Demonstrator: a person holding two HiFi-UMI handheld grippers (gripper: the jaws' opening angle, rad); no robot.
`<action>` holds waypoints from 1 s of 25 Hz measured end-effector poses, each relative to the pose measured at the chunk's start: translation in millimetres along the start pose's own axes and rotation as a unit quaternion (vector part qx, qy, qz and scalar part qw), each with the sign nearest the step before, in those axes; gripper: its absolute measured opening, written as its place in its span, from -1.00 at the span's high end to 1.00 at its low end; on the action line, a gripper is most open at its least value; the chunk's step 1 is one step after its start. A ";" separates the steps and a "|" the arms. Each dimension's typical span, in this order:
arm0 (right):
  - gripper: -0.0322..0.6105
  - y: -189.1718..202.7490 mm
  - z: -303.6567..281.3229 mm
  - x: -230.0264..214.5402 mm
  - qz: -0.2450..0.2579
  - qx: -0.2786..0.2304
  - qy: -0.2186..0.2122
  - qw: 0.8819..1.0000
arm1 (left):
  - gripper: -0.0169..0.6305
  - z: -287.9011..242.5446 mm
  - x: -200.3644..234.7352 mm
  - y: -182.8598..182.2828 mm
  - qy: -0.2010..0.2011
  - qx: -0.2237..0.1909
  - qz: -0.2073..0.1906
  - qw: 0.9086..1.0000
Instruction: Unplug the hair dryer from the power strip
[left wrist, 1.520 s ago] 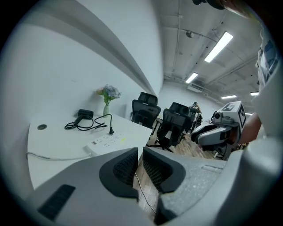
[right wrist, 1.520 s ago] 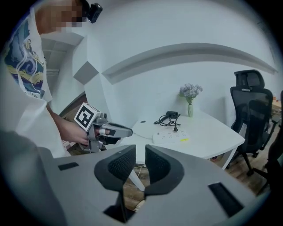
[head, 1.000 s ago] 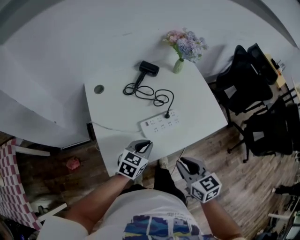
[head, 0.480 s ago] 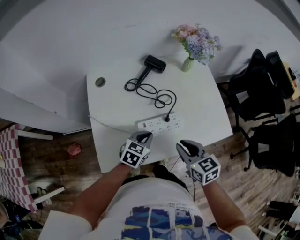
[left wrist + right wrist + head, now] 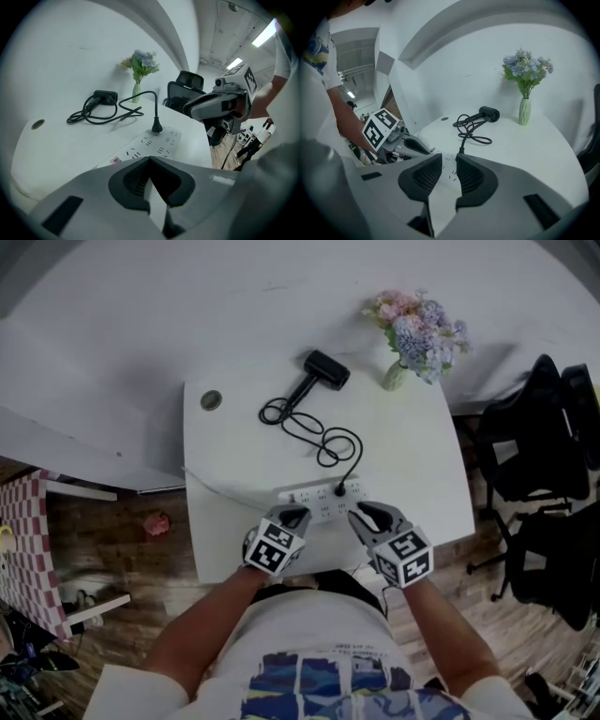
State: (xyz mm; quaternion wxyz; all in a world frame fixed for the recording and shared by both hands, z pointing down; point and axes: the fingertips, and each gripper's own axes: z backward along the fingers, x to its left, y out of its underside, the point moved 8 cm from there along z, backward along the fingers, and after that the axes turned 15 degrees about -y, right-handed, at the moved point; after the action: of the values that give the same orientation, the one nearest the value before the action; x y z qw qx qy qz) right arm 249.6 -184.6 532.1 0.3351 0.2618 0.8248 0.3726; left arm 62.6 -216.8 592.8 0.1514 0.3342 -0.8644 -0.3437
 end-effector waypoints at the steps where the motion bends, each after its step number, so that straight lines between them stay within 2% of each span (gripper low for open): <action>1: 0.64 -0.3 -4.9 -4.6 0.001 0.004 -0.004 1.000 | 0.94 -0.8 0.2 -0.1 -0.002 0.004 -0.002 1.000; 5: 0.60 -4.5 -23.9 -20.4 0.009 0.014 -0.016 1.000 | 0.94 -2.4 1.5 -1.7 -0.005 0.016 -0.010 1.000; 15: 0.53 -3.5 -52.6 -46.8 -0.013 0.035 -0.031 0.999 | 0.94 -2.9 0.1 -2.4 -0.008 0.024 -0.018 1.000; 25: 0.59 -5.4 -70.6 -55.1 -0.016 0.044 -0.045 0.998 | 0.94 -3.6 1.1 -0.6 -0.006 0.023 -0.039 0.999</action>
State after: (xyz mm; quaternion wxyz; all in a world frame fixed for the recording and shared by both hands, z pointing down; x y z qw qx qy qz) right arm 231.0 -256.4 582.7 0.3661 0.2800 0.8286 0.3179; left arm 63.8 -219.6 595.0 0.1248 0.3689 -0.8593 -0.3316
